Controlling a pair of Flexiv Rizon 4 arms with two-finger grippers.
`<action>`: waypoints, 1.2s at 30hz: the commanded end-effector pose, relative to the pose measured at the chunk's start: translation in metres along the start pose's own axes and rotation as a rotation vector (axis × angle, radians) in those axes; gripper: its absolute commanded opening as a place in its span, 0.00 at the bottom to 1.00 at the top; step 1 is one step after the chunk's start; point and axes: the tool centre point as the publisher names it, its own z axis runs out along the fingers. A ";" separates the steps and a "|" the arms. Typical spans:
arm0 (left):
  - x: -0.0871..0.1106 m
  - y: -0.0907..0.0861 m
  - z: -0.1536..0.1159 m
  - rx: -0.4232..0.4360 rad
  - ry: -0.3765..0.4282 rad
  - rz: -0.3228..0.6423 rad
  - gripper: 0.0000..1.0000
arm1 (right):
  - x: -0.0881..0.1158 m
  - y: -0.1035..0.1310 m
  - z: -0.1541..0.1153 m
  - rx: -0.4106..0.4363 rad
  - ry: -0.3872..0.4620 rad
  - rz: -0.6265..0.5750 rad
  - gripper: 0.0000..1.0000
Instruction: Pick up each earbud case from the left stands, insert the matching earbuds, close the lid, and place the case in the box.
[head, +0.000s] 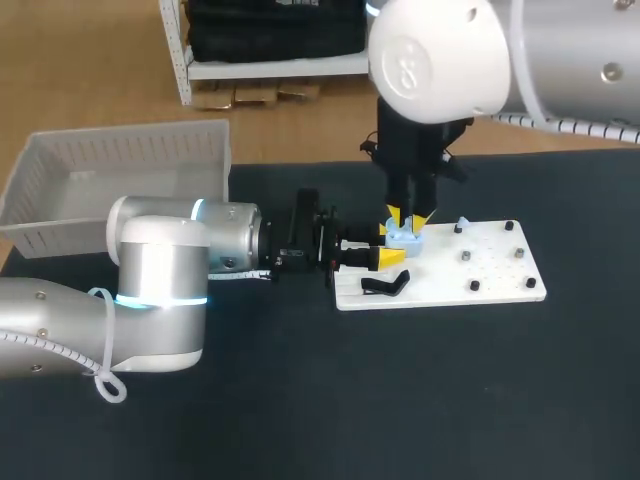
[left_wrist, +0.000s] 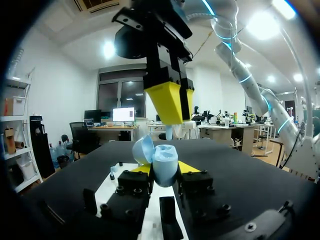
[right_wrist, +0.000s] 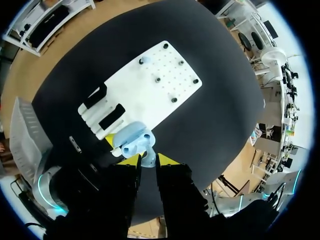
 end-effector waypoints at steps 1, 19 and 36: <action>0.000 -0.001 0.000 -0.006 -0.001 0.002 0.00 | -0.001 0.004 0.002 0.008 0.001 0.003 0.00; 0.000 -0.001 0.000 -0.006 -0.001 0.002 0.00 | -0.004 0.002 0.010 0.012 0.012 0.018 0.00; 0.000 -0.001 0.000 -0.006 -0.001 0.002 0.00 | -0.008 0.003 0.015 0.029 0.009 0.033 0.00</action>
